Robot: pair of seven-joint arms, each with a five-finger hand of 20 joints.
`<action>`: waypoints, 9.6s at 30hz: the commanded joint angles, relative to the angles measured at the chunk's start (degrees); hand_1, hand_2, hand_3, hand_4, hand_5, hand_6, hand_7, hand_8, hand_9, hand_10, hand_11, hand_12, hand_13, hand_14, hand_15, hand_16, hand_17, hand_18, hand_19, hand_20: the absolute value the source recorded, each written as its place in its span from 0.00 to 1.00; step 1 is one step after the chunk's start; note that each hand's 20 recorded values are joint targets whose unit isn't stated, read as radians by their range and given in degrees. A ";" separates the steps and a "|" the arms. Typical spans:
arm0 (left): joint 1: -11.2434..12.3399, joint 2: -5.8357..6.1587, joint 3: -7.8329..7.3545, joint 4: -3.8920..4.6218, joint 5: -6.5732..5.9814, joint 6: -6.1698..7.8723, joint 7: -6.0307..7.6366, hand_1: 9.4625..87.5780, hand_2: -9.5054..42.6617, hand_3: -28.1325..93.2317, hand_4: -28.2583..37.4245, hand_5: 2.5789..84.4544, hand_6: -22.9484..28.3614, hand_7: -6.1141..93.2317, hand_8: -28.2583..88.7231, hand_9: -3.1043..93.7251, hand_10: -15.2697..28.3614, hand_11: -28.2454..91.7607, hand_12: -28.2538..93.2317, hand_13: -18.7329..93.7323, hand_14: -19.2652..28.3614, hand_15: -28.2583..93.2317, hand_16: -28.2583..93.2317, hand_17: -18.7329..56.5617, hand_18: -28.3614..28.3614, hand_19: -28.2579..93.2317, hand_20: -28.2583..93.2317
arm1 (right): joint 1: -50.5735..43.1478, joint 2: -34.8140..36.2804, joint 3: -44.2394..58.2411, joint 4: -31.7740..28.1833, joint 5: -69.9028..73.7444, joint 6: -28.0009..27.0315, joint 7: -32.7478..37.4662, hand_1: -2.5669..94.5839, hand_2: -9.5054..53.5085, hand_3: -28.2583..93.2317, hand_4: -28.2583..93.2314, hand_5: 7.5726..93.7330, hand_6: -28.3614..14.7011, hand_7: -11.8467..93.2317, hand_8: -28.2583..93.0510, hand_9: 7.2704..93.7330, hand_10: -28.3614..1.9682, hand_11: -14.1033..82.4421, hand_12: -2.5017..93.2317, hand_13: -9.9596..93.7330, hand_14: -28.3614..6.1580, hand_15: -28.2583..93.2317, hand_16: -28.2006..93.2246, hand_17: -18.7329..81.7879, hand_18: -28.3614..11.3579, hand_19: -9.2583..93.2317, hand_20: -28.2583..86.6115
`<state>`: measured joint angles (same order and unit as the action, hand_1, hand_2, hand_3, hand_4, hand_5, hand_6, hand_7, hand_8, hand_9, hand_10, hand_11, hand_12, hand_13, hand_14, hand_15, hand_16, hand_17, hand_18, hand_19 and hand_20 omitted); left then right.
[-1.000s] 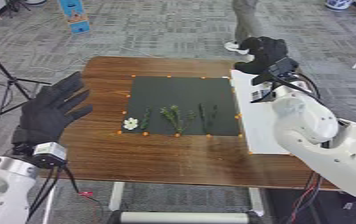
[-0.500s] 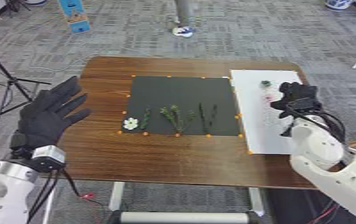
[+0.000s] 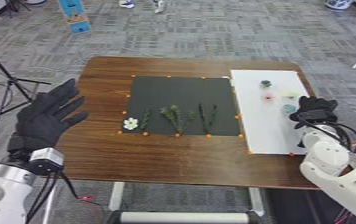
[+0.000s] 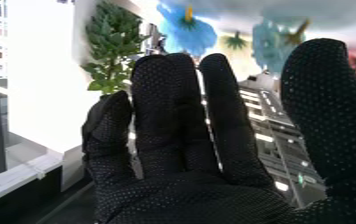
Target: Arrange flowers
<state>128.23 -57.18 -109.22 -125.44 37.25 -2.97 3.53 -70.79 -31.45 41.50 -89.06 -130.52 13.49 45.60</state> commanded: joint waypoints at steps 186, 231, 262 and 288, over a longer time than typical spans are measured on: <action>-22.52 9.24 12.71 4.76 -0.54 -4.11 3.49 0.14 0.07 0.79 0.00 0.30 0.51 0.20 0.18 0.24 0.58 0.32 0.38 0.31 0.68 0.32 0.28 0.07 0.95 0.56 0.27 | 49.72 -52.09 -45.01 31.06 16.43 -18.63 -23.97 0.36 0.27 1.00 0.23 0.23 0.77 0.29 0.11 0.78 0.58 0.80 0.48 0.81 0.53 0.98 0.52 0.59 0.07 1.00 0.89; -18.90 8.41 9.72 3.95 -0.69 -3.30 2.95 0.14 0.07 0.79 0.00 0.30 0.51 0.20 0.18 0.24 0.57 0.32 0.38 0.31 0.68 0.32 0.28 0.07 0.95 0.56 0.27 | 53.51 -43.76 -53.08 23.08 9.72 -20.73 -30.61 0.35 0.33 1.00 0.23 0.34 0.79 0.30 0.10 0.78 0.56 0.79 0.49 0.81 0.52 0.98 0.53 0.57 0.06 1.00 0.88; -22.65 9.31 12.74 5.07 -0.60 -4.16 3.16 0.14 0.08 0.79 0.00 0.31 0.51 0.20 0.18 0.24 0.57 0.32 0.38 0.31 0.68 0.32 0.28 0.07 0.95 0.57 0.27 | 52.29 -50.11 -49.60 23.00 14.70 -12.78 -23.03 0.33 0.39 1.00 0.21 0.21 0.79 0.29 0.10 0.78 0.56 0.80 0.47 0.83 0.56 0.98 0.52 0.61 0.08 1.00 0.90; -23.49 9.04 13.15 5.60 -0.82 -4.89 2.93 0.14 0.08 0.79 0.00 0.31 0.51 0.20 0.18 0.24 0.58 0.32 0.38 0.31 0.68 0.32 0.28 0.08 0.95 0.57 0.28 | 48.93 -51.70 -49.29 25.63 14.52 -21.04 -22.25 0.28 0.53 1.00 0.26 0.29 0.78 0.30 0.10 0.83 0.57 0.83 0.45 0.86 0.58 0.98 0.53 0.66 0.07 1.00 0.92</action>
<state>104.07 -47.81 -95.38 -119.61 36.71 -7.56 6.62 -22.55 -82.94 -7.27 -64.64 -116.22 -6.08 22.29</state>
